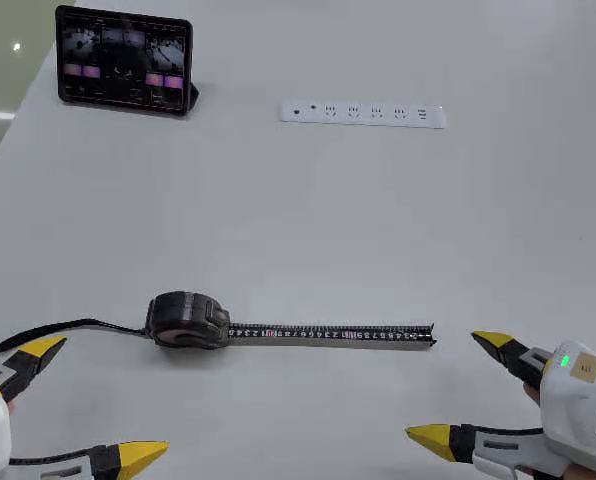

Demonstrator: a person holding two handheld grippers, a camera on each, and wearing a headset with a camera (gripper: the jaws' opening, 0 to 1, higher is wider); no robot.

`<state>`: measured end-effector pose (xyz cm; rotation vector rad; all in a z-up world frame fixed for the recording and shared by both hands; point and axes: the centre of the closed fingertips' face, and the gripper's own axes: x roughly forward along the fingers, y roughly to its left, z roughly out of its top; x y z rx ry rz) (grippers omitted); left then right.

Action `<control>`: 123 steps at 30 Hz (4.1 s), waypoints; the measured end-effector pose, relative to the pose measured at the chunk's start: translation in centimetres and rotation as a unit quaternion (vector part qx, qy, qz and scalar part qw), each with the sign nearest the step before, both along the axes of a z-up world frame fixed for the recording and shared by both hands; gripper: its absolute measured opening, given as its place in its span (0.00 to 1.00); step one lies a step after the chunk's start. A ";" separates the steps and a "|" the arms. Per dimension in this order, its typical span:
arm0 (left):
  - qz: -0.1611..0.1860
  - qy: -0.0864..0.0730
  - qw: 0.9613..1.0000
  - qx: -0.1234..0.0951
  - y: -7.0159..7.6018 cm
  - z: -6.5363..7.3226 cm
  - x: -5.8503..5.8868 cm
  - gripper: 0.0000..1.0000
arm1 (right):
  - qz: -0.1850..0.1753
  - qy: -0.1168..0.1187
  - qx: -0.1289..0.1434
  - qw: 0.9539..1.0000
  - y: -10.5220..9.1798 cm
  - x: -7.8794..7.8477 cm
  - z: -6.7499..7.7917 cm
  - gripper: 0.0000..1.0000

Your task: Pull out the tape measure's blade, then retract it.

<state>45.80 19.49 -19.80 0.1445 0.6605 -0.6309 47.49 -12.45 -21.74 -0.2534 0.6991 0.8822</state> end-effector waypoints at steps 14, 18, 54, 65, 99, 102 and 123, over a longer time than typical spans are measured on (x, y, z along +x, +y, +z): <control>0.002 -0.008 1.000 0.003 -0.1 0.4 0.5 0.99 | -0.005 -0.004 -0.001 1.000 -0.5 -0.1 -0.2 0.87; 0.002 -0.011 1.000 0.004 -0.1 0.4 0.6 0.99 | -0.008 -0.010 0.000 1.000 -0.4 -0.1 0.0 0.87; -0.007 -0.009 1.000 0.002 -0.3 0.6 0.5 0.99 | -0.013 -0.012 -0.003 1.000 -0.4 0.2 -0.1 0.86; -0.009 -0.012 1.000 0.002 -0.4 0.7 0.8 0.99 | -0.013 -0.013 -0.002 1.000 -0.4 0.4 -0.2 0.86; -0.012 -0.008 1.000 0.003 -0.4 -0.1 1.0 0.99 | -0.008 -0.012 -0.002 1.000 0.0 0.5 -0.7 0.86; -0.011 -0.008 1.000 0.003 -0.3 -0.1 1.1 0.99 | -0.008 -0.012 -0.002 1.000 0.0 0.6 -0.6 0.86; -0.013 -0.011 1.000 0.000 -1.2 0.3 1.6 0.99 | -0.007 -0.017 -0.001 1.000 -0.1 1.1 -0.3 0.86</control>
